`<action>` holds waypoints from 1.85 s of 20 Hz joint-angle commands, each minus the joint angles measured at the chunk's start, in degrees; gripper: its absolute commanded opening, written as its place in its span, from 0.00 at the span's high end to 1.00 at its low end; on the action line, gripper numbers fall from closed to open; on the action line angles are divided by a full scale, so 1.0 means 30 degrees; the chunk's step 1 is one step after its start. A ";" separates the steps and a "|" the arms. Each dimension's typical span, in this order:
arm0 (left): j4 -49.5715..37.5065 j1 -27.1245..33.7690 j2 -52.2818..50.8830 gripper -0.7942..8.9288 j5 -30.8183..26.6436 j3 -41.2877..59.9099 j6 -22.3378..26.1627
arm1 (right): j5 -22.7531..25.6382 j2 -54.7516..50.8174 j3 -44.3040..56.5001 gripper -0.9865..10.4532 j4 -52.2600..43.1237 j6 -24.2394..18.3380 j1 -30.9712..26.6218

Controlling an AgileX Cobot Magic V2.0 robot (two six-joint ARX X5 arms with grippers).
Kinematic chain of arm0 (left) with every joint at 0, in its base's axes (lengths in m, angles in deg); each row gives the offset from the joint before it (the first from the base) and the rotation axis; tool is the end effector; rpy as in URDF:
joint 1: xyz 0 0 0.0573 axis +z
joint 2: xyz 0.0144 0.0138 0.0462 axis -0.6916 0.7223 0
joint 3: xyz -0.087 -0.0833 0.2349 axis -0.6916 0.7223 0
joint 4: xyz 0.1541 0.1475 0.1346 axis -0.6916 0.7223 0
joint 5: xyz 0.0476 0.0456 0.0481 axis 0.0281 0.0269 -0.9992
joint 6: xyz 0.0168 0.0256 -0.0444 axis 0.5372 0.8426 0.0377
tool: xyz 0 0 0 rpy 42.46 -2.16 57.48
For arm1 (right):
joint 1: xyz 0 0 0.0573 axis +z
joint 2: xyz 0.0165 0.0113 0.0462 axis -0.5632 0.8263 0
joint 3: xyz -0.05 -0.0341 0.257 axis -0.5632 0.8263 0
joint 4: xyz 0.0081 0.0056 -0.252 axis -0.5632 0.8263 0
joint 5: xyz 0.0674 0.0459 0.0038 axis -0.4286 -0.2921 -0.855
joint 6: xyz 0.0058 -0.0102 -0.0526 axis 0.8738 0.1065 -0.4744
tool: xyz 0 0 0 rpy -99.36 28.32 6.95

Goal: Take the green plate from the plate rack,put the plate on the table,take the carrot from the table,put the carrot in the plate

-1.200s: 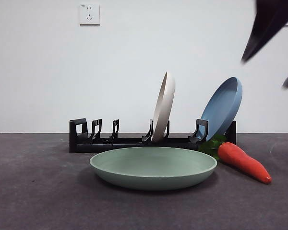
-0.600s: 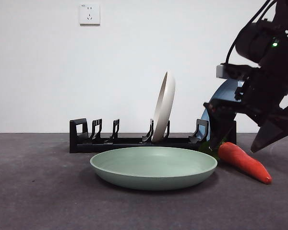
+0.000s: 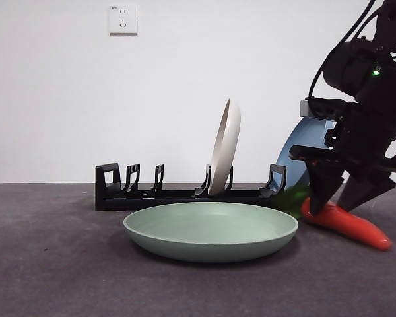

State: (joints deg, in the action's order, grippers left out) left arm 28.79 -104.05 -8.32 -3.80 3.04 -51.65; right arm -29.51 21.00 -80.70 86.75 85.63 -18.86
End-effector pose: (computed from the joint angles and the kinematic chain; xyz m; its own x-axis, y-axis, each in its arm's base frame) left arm 0.0847 -0.1308 0.4375 0.7017 -0.6227 -0.3462 0.6544 0.7555 -0.0323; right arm 0.3163 0.0903 0.1644 0.4779 0.2343 -0.8466 -0.3140 0.9457 0.0845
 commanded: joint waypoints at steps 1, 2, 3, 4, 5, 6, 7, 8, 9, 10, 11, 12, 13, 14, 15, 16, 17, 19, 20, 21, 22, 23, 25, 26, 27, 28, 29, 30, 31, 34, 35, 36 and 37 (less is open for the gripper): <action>-0.0066 -0.0036 -0.0022 0.63 -0.0168 0.0066 -0.0131 | -0.0197 0.0204 -0.0015 0.83 -0.0029 0.0503 0.0051; -0.0058 -0.0036 -0.0022 0.63 -0.0168 0.0066 -0.0131 | -0.0197 0.0204 -0.0015 0.84 -0.0029 0.0634 0.0044; -0.0058 -0.0036 -0.0022 0.63 -0.0168 0.0066 -0.0131 | -0.0211 0.0204 -0.0015 0.90 -0.0029 0.0678 0.0044; -0.0058 -0.0036 -0.0022 0.63 -0.0168 0.0066 -0.0131 | -0.0197 0.0204 -0.0015 0.93 -0.0022 0.0678 0.0044; -0.0044 -0.0036 -0.0022 0.63 -0.0168 0.0066 -0.0131 | -0.0197 0.0197 -0.0015 0.93 -0.0022 0.0678 0.0044; -0.0029 -0.0036 -0.0022 0.63 -0.0168 0.0066 -0.0131 | -0.0189 0.0168 -0.0015 0.93 -0.0022 0.0678 0.0044; -0.0007 -0.0036 -0.0022 0.63 -0.0168 0.0066 -0.0131 | -0.0197 0.0058 -0.0015 0.93 0.0036 0.0678 0.0044; 0.0022 -0.0036 -0.0022 0.63 -0.0168 0.0066 -0.0131 | -0.0204 -0.0197 -0.0015 0.93 0.0211 0.0685 0.0051; 0.0036 -0.0036 -0.0022 0.63 -0.0168 0.0066 -0.0131 | -0.0277 -0.0707 -0.0015 0.93 0.0474 0.0685 0.0095; 0.0036 -0.0036 -0.0022 0.63 -0.0160 0.0066 -0.0131 | -0.0299 -0.1282 -0.0015 0.93 0.0685 0.0685 0.0255; 0.0029 -0.0036 -0.0022 0.63 -0.0160 0.0066 -0.0131 | -0.0554 -0.2149 -0.0015 0.93 0.0896 0.0882 0.0561; 0.0022 -0.0036 -0.0015 0.63 -0.0160 0.0066 -0.0124 | -0.0663 -0.2907 -0.0015 0.93 0.1005 0.1137 0.0823; 0.0022 -0.0036 -0.0015 0.63 -0.0168 0.0066 -0.0124 | -0.0714 -0.3847 -0.0015 0.93 0.1093 0.1311 0.1341; 0.0022 -0.0036 -0.0015 0.63 -0.0160 0.0066 -0.0124 | -0.0714 -0.4495 -0.0015 0.93 0.1078 0.1479 0.1894; 0.0022 -0.0036 -0.0015 0.63 -0.0160 0.0066 -0.0124 | -0.0714 -0.5085 -0.0015 0.93 0.0991 0.1698 0.2688; 0.0022 -0.0036 -0.0015 0.63 -0.0153 0.0066 -0.0124 | -0.0699 -0.5289 -0.0015 0.93 0.0772 0.1880 0.3381; 0.0029 -0.0036 -0.0015 0.63 -0.0146 0.0066 -0.0124 | -0.0656 -0.5304 -0.0015 0.93 0.0503 0.2157 0.4138; 0.0029 -0.0036 -0.0015 0.63 -0.0124 0.0066 -0.0117 | -0.0605 -0.4794 -0.0015 0.93 -0.0160 0.2696 0.5435; 0.0044 -0.0036 -0.0015 0.63 -0.0124 0.0066 -0.0117 | -0.0561 -0.4240 -0.0015 0.93 -0.0750 0.2820 0.6127; 0.0073 -0.0036 -0.0015 0.63 -0.0117 0.0066 -0.0117 | -0.0430 -0.3636 -0.0015 0.93 -0.1377 0.3053 0.6652; 0.0160 -0.0036 -0.0015 0.63 -0.0117 0.0066 -0.0117 | -0.0415 -0.3016 -0.0015 0.93 -0.1982 0.3206 0.7023; 0.0262 -0.0036 -0.0015 0.63 -0.0117 0.0066 -0.0117 | -0.0415 -0.2412 -0.0015 0.93 -0.2601 0.3242 0.7278; 0.0481 -0.0036 -0.0015 0.63 -0.0117 0.0066 -0.0117 | -0.0423 -0.0976 -0.0015 0.93 -0.3818 0.3665 0.7592; 0.0546 -0.0036 -0.0015 0.63 -0.0117 0.0066 -0.0124 | -0.0408 -0.0350 -0.0015 0.93 -0.4211 0.3687 0.7657; 0.0605 -0.0036 -0.0015 0.63 -0.0117 0.0066 -0.0124 | -0.0408 0.0189 -0.0015 0.93 -0.4517 0.3687 0.7657; 0.0663 -0.0036 -0.0015 0.63 -0.0124 0.0066 -0.0124 | -0.0408 0.0648 -0.0015 0.93 -0.4728 0.3687 0.7657; 0.0721 -0.0036 -0.0015 0.63 -0.0124 0.0066 -0.0124 | -0.0408 0.1027 -0.0015 0.93 -0.4779 0.3687 0.7657; 0.0750 -0.0036 -0.0015 0.63 -0.0124 0.0066 -0.0124 | -0.0415 0.1362 -0.0015 0.93 -0.4772 0.3687 0.7657; 0.0750 -0.0036 -0.0015 0.63 -0.0124 0.0066 -0.0124 | -0.0408 0.1617 -0.0015 0.93 -0.4758 0.3687 0.7657; 0.0882 -0.0036 -0.0015 0.63 -0.0131 0.0066 -0.0124 | -0.0590 0.1843 -0.0015 0.84 -0.4787 0.3687 0.7708; 0.0969 -0.0036 -0.0015 0.63 -0.0138 0.0066 -0.0124 | -0.0583 0.1756 -0.0015 0.75 -0.4765 0.3687 0.7767; 0.1020 -0.0036 -0.0015 0.63 -0.0138 0.0066 -0.0124 | -0.0576 0.1603 -0.0015 0.66 -0.4758 0.3694 0.7759; 0.1020 -0.0036 -0.0015 0.63 -0.0138 0.0066 -0.0117 | -0.0576 0.1341 -0.0015 0.57 -0.4677 0.3694 0.7759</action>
State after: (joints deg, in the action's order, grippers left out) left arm 32.04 -104.05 -8.32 -4.09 3.04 -51.65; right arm -31.19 25.30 -81.01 72.89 96.32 4.13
